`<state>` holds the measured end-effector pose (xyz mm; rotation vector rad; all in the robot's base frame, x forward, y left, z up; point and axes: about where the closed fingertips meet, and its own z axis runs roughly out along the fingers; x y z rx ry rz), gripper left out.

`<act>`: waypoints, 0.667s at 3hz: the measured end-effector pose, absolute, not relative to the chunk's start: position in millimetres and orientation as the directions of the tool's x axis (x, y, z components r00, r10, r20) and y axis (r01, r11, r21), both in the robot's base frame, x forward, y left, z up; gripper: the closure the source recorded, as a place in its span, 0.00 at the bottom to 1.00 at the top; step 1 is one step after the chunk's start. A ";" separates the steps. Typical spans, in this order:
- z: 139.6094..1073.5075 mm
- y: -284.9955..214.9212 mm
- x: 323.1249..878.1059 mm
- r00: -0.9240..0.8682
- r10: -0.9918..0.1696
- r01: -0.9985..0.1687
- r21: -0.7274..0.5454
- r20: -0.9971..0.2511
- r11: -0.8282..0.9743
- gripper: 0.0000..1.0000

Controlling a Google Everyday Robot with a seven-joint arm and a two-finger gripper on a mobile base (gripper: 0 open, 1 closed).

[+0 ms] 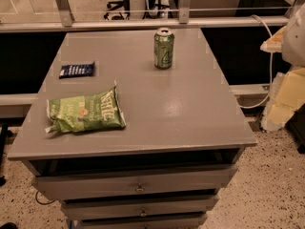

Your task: Move green jalapeno chip bag near green can

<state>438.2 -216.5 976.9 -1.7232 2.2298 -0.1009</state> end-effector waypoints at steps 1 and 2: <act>977.0 -216.4 438.2 -0.221 -0.953 -0.930 -0.249 -0.208 0.270 0.00; 981.2 -214.0 444.9 -0.201 -0.955 -0.931 -0.260 -0.216 0.254 0.00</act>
Offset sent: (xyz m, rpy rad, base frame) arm 0.0167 0.0048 0.0052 0.0153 -0.0124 0.0484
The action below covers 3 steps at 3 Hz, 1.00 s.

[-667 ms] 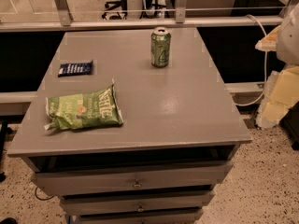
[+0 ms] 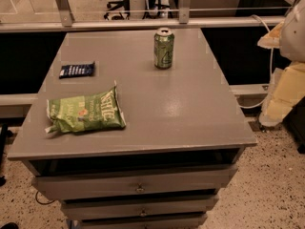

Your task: Move green jalapeno chip bag near green can

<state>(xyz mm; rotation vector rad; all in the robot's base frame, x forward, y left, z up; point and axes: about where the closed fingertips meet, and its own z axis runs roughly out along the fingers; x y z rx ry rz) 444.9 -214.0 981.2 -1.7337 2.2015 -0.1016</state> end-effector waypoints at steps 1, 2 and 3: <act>958.6 -180.3 452.6 -0.160 -0.942 -0.944 -0.235 -0.294 0.234 0.00; 924.6 -125.1 460.8 -0.113 -0.907 -0.961 -0.186 -0.407 0.204 0.00; 895.2 -64.7 468.2 -0.086 -0.849 -0.974 -0.137 -0.522 0.183 0.00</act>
Offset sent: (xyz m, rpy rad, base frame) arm 0.0262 0.1662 -0.1023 0.3938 0.0681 0.1856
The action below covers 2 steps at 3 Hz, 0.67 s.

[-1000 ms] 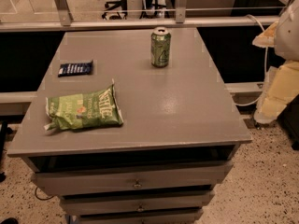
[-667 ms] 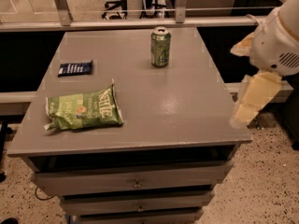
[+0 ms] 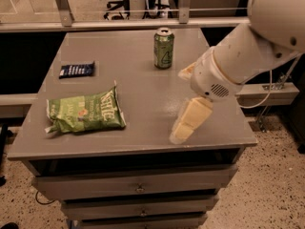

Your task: Move green jalapeno chip bag near green can

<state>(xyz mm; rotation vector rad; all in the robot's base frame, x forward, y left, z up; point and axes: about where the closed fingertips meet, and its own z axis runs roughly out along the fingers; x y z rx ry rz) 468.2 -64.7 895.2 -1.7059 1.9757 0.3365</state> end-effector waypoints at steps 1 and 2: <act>887.7 -6.0 480.1 -0.078 -0.796 -0.977 -0.114 -0.600 0.181 0.00; 887.7 -6.0 480.1 -0.078 -0.796 -0.977 -0.114 -0.600 0.181 0.00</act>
Offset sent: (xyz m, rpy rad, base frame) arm 0.0080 0.0457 -0.0078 0.0727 0.0108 0.0159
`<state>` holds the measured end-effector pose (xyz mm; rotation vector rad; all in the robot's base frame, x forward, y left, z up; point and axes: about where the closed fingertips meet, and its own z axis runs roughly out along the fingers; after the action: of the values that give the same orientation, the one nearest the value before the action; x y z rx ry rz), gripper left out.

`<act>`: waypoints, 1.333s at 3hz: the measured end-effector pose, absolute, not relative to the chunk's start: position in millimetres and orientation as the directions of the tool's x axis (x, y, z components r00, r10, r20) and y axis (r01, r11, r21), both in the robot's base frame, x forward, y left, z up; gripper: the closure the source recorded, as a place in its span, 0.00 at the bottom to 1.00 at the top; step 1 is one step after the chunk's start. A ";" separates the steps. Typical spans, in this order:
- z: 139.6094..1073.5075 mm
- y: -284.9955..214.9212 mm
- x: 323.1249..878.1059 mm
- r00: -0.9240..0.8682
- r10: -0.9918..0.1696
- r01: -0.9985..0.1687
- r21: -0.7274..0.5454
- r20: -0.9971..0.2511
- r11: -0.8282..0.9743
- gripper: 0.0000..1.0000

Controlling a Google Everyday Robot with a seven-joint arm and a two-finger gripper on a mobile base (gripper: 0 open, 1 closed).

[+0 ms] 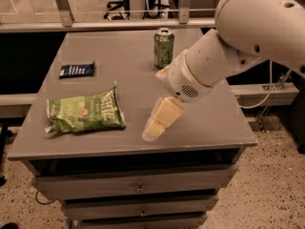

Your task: Move green jalapeno chip bag near green can

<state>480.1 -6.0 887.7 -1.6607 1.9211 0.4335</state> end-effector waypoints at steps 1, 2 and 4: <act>883.8 9.2 479.3 -0.064 -0.761 -0.979 -0.105 -0.645 0.172 0.00; 874.1 50.6 482.6 -0.056 -0.689 -0.985 -0.071 -0.723 0.155 0.00; 845.8 105.1 504.9 -0.052 -0.614 -0.983 -0.068 -0.788 0.170 0.00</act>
Offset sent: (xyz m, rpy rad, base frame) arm 0.0128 0.1097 -0.0237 0.3270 0.0311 0.0653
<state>504.9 105.1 845.8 -1.5229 1.7497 0.6707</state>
